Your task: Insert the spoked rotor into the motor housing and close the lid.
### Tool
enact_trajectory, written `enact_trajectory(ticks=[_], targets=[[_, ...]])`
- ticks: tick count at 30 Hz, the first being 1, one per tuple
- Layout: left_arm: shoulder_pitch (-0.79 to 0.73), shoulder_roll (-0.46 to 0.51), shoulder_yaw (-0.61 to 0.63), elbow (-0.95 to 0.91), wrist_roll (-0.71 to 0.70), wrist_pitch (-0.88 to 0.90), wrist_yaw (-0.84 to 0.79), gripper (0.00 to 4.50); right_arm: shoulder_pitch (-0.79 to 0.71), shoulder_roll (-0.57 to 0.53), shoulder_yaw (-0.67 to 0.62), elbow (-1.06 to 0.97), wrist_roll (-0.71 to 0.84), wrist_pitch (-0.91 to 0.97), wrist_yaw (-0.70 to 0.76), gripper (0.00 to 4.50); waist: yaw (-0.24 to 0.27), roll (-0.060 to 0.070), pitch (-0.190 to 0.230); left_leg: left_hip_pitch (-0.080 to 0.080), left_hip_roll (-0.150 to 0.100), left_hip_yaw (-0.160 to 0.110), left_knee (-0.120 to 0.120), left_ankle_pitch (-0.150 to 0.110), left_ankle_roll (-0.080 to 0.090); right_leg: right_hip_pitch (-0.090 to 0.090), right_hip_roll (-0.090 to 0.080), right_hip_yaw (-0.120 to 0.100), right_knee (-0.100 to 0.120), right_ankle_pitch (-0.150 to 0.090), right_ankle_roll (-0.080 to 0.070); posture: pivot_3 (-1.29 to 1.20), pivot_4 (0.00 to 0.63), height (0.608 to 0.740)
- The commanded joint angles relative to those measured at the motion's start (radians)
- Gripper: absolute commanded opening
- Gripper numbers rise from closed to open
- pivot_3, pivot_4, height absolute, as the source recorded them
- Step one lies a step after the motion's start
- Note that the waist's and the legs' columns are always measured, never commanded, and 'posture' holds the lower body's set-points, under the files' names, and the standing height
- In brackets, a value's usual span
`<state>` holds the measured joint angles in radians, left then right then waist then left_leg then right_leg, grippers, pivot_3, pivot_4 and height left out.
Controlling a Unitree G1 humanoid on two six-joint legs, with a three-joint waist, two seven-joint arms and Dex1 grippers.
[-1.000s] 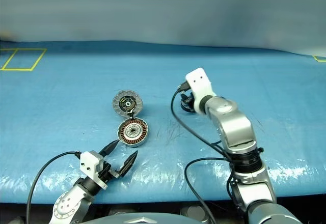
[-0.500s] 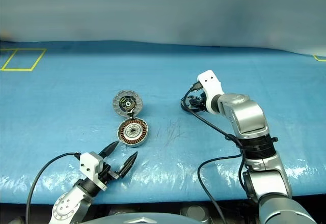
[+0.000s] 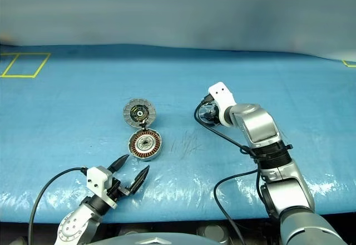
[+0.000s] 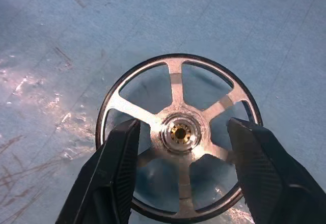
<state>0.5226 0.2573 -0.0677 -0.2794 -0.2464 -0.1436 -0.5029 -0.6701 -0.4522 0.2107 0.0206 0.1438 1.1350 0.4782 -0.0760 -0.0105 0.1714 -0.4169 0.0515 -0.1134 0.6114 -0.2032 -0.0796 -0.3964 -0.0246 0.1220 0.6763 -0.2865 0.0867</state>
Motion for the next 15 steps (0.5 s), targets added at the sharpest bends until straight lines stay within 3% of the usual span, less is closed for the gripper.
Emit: enact_trajectory(ticks=[1,4,10,15], targets=[[0.009,-0.007,-0.001,-0.039,-0.002,-0.024,0.005,4.50,-0.032,-0.003,0.006,-0.006,-0.004,0.011,0.003,2.82,0.000,0.000,0.000,0.000,0.000,0.000,0.000,0.000,0.000,0.000,0.000,0.000,0.000,0.000,0.000,0.00,0.150,0.740],[0.013,-0.012,-0.002,-0.039,0.000,-0.027,0.011,4.50,-0.023,-0.008,0.021,-0.011,-0.005,0.026,0.007,2.82,0.000,0.000,0.000,0.000,0.000,0.000,0.000,0.000,0.000,0.000,0.000,0.000,0.000,0.001,0.001,0.00,0.150,0.740],[0.021,-0.017,-0.007,-0.040,0.003,-0.030,0.015,4.50,0.009,-0.011,0.024,-0.062,-0.001,0.054,-0.002,1.36,-0.002,0.000,0.000,0.001,0.000,0.000,0.000,0.000,0.000,0.001,0.000,0.000,0.000,0.001,0.002,0.00,0.150,0.740],[0.023,-0.017,-0.009,-0.034,0.006,-0.034,0.014,4.50,0.039,-0.034,0.033,-0.118,-0.014,0.073,-0.015,1.26,0.001,0.000,0.000,0.001,0.000,0.000,0.001,0.000,0.000,0.001,0.000,0.000,0.000,0.000,0.000,0.00,0.150,0.740]])
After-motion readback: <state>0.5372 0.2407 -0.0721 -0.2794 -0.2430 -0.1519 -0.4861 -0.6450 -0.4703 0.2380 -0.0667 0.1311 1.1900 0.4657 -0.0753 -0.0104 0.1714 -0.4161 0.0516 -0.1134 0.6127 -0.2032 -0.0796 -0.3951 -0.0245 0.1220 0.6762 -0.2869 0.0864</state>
